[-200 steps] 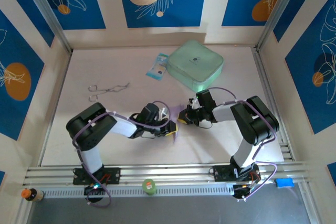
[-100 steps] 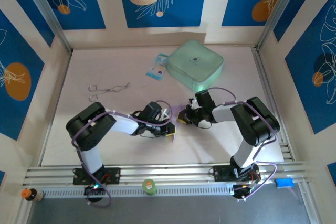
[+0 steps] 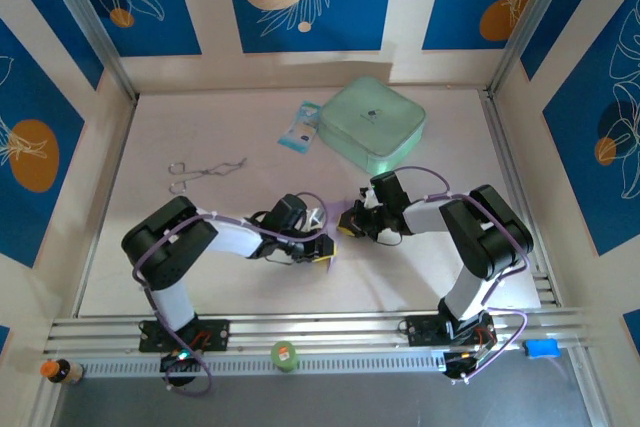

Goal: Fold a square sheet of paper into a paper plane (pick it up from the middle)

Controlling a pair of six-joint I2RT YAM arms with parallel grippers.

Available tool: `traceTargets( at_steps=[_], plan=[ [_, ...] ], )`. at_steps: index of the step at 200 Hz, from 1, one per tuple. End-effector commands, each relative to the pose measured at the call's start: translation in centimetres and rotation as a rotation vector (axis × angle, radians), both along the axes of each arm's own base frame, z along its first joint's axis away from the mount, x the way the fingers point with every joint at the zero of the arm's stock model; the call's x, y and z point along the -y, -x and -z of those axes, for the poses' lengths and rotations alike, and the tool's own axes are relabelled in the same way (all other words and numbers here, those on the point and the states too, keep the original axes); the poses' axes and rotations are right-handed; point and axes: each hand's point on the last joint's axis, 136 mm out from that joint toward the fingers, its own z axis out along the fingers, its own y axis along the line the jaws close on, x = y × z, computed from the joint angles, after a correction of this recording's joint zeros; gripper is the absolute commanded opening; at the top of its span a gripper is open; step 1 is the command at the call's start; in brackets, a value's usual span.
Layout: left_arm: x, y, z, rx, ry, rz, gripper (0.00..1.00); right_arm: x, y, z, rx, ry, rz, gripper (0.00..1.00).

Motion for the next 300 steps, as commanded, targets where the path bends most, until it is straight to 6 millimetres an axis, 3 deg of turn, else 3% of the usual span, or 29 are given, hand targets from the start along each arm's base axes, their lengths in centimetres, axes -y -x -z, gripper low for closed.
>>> traceTargets(
  at_steps=[1,51,98,157,300],
  plan=[
    [-2.1,2.4,2.2,-0.085,-0.093,0.028,0.15,1.7,2.8,4.1,-0.138,0.133,0.022,0.06],
    [-2.2,2.6,2.4,-0.089,-0.095,0.027,0.03,1.8,3.0,4.3,-0.145,0.140,0.022,0.06],
    [-2.8,2.6,2.0,-0.067,-0.116,0.016,0.20,1.8,3.0,4.4,-0.150,0.140,0.024,0.06],
    [-2.7,3.1,2.1,-0.076,-0.122,0.049,0.27,1.7,3.0,4.2,-0.145,0.135,0.021,0.06],
    [-2.9,3.5,3.2,-0.086,-0.183,0.077,0.15,1.7,3.1,4.3,-0.152,0.139,0.018,0.06]
  ],
)
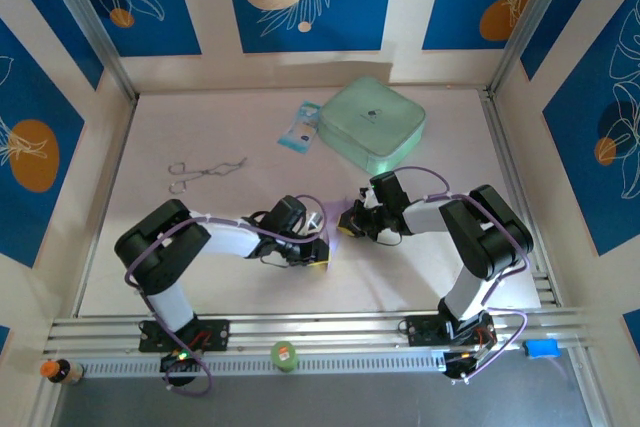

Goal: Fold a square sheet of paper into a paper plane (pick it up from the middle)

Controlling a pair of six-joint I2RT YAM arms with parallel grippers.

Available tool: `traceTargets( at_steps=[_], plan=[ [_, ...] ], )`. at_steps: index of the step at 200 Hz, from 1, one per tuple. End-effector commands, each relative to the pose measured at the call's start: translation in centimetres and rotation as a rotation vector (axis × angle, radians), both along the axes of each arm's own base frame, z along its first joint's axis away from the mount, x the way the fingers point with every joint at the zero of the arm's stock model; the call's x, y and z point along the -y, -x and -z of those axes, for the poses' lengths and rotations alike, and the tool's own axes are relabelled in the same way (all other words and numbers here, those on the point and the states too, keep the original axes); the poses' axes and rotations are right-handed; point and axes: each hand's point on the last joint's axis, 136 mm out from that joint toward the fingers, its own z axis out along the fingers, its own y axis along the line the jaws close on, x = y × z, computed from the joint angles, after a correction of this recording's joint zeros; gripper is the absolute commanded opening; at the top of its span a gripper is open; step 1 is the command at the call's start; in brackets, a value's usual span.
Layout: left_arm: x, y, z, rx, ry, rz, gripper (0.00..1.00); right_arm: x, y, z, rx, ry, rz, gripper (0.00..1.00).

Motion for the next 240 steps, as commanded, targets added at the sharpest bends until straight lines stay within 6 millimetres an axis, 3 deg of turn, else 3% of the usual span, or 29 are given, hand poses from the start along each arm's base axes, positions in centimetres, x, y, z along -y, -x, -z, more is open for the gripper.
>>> traceTargets(
  at_steps=[1,94,195,240],
  plan=[
    [-1.7,2.3,2.8,-0.085,-0.113,0.029,0.15,1.7,3.1,4.3,-0.149,0.138,0.015,0.05],
    [-2.0,2.6,2.9,-0.089,-0.121,0.040,0.07,1.9,3.2,4.4,-0.154,0.142,0.017,0.06],
    [-2.4,3.3,2.3,-0.088,-0.130,0.073,0.20,2.0,3.2,4.5,-0.158,0.146,0.018,0.06],
    [-2.8,3.6,2.5,-0.086,-0.166,0.094,0.17,2.0,3.1,4.6,-0.161,0.148,0.019,0.06]
  ],
)
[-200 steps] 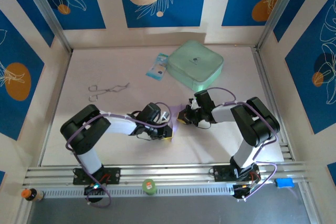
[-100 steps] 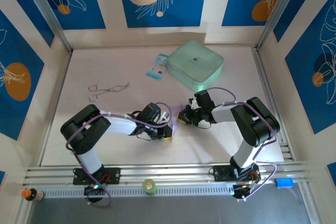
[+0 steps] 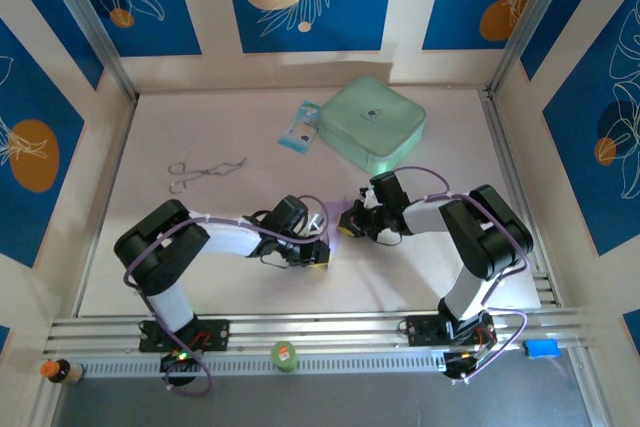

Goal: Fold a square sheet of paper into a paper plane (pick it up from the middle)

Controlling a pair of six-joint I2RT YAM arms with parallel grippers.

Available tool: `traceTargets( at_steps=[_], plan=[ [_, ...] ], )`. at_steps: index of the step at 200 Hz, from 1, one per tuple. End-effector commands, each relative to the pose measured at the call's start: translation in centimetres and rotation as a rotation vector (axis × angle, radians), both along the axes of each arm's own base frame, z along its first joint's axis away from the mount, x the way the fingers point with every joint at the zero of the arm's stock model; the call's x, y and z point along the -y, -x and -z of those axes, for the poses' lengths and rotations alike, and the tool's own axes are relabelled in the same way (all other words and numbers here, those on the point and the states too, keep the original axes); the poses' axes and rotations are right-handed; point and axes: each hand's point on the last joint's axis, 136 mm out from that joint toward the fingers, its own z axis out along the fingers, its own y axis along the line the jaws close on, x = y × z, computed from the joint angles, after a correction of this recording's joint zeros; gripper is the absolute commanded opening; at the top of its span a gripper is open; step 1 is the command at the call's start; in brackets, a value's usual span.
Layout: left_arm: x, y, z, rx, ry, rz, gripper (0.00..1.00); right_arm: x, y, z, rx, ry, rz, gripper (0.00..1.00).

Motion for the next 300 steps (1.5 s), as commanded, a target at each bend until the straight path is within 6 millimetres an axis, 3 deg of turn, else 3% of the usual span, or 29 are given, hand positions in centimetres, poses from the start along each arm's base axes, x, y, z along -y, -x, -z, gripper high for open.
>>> traceTargets(
  at_steps=[1,157,187,196,243,270,286,300],
  plan=[
    [-2.6,3.0,2.4,-0.098,-0.143,0.040,0.17,2.0,3.1,4.5,-0.159,0.147,0.019,0.06],
    [-3.9,4.3,3.8,-0.062,-0.265,0.095,0.00,1.9,3.3,4.7,-0.164,0.154,0.020,0.06],
    [-3.9,3.7,2.6,-0.004,-0.253,0.085,0.00,1.9,3.3,4.7,-0.163,0.155,0.022,0.05],
    [-4.0,3.6,2.2,0.011,-0.248,0.078,0.08,1.9,3.2,4.7,-0.163,0.157,0.023,0.05],
    [-3.8,2.4,-1.4,0.131,-0.171,0.036,0.20,1.7,3.2,4.6,-0.162,0.153,0.022,0.05],
    [-2.3,1.0,-4.7,0.207,-0.059,-0.006,0.12,1.7,3.2,4.5,-0.160,0.154,0.022,0.05],
    [-0.1,0.5,-6.7,0.217,0.057,0.011,0.06,1.7,3.2,4.5,-0.161,0.155,0.021,0.05],
    [1.6,0.4,-7.3,0.197,0.104,0.050,0.04,1.6,3.2,4.6,-0.163,0.157,0.021,0.05]
  ],
)
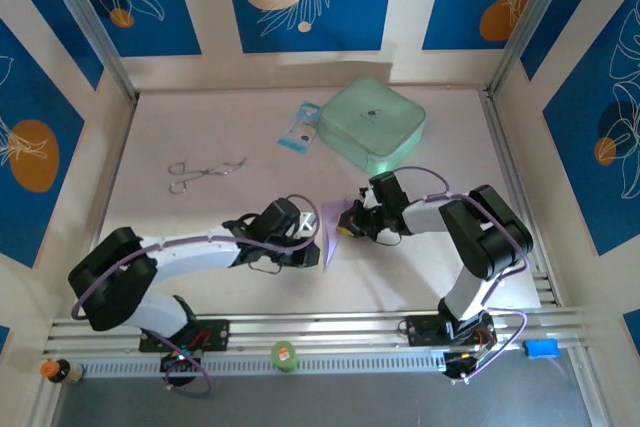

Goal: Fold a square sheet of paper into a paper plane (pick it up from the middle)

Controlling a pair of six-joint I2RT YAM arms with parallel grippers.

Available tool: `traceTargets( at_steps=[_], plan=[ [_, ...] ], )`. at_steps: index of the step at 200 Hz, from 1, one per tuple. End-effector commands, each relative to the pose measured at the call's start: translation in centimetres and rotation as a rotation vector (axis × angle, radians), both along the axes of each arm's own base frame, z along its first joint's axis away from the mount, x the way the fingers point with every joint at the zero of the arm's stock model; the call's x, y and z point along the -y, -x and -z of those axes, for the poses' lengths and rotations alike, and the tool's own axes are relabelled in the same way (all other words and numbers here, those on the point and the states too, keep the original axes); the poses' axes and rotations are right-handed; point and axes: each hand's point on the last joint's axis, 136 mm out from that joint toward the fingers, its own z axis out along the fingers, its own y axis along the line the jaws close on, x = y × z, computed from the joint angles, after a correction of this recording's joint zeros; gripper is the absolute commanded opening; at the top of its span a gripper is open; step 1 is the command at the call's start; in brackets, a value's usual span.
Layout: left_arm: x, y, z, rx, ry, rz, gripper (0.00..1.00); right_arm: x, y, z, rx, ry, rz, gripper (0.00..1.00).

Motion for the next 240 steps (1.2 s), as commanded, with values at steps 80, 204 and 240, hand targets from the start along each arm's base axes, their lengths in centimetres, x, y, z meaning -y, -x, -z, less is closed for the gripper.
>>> traceTargets(
  at_steps=[80,204,240],
  plan=[
    [6.1,-3.3,1.0,-0.014,0.072,0.064,0.06,1.5,3.2,4.4,-0.161,0.146,0.005,0.05],
    [4.1,-5.5,3.4,0.019,0.032,-0.036,0.07,1.5,3.4,4.6,-0.165,0.145,0.001,0.05],
    [3.2,-5.3,4.3,-0.001,-0.001,-0.063,0.07,1.5,3.4,4.6,-0.164,0.144,0.000,0.05]
  ],
)
